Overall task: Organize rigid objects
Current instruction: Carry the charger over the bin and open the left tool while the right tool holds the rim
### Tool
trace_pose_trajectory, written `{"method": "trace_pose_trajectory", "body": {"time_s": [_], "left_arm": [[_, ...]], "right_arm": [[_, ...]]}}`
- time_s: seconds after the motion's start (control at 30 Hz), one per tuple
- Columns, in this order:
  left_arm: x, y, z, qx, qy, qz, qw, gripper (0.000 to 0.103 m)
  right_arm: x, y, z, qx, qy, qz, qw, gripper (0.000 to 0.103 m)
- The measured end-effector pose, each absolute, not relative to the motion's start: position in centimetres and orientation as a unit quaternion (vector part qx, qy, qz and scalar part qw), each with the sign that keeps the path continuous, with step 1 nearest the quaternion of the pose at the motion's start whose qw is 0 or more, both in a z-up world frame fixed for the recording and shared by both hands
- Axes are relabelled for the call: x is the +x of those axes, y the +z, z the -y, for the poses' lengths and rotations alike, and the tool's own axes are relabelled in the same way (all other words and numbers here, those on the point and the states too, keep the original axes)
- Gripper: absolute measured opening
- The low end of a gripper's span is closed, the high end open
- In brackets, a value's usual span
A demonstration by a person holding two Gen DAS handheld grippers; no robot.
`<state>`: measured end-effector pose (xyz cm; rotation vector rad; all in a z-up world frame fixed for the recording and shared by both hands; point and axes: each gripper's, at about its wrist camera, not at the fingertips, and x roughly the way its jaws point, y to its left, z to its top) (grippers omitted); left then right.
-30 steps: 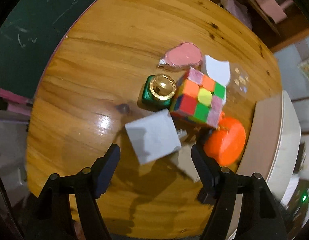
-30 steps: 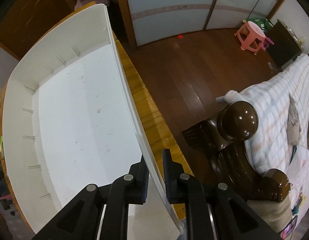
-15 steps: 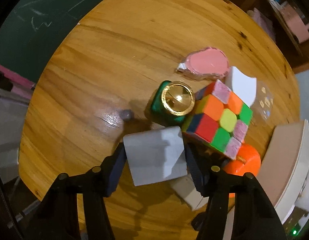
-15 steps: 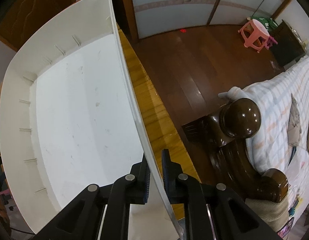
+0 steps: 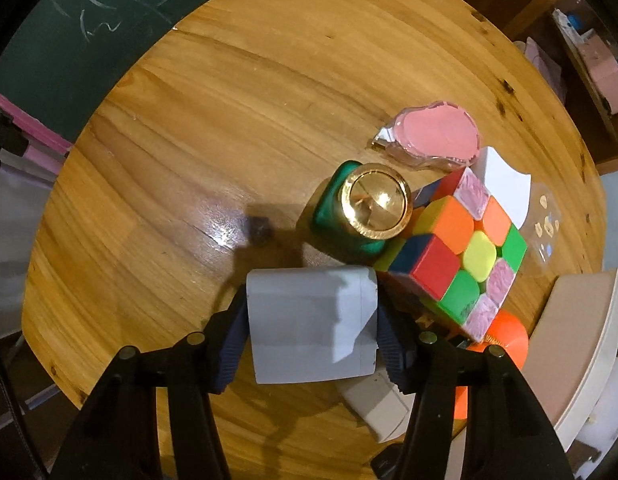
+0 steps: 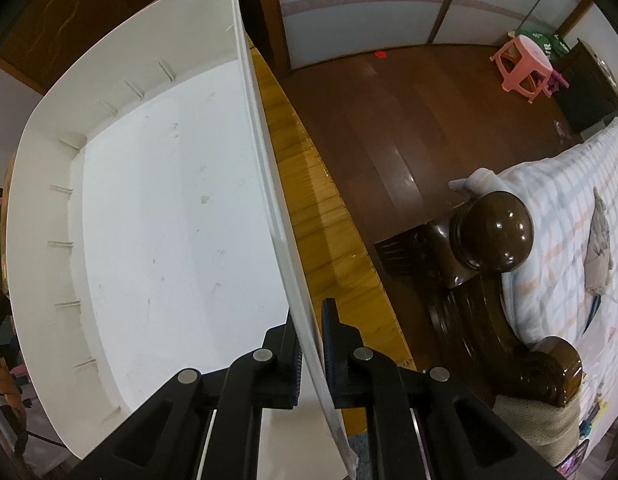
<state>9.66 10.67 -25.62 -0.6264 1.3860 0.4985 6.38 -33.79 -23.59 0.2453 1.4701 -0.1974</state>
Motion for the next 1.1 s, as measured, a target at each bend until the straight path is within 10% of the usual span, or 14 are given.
{"method": "trace_pose_trajectory", "body": {"time_s": [0.7,1.1], "left_arm": [[8.0,-9.0,-0.2,-0.138,0.054,-0.583,0.799,0.061],[9.9,-11.1,15.2,0.022,-0.103,-0.636,0.764,0.061]], "right_arm": [[6.3,-24.1,34.6,0.128,-0.063,-0.675,0.724,0.005],[6.8,-23.5,33.9,0.087,-0.033,-0.669,0.737,0.003]]}}
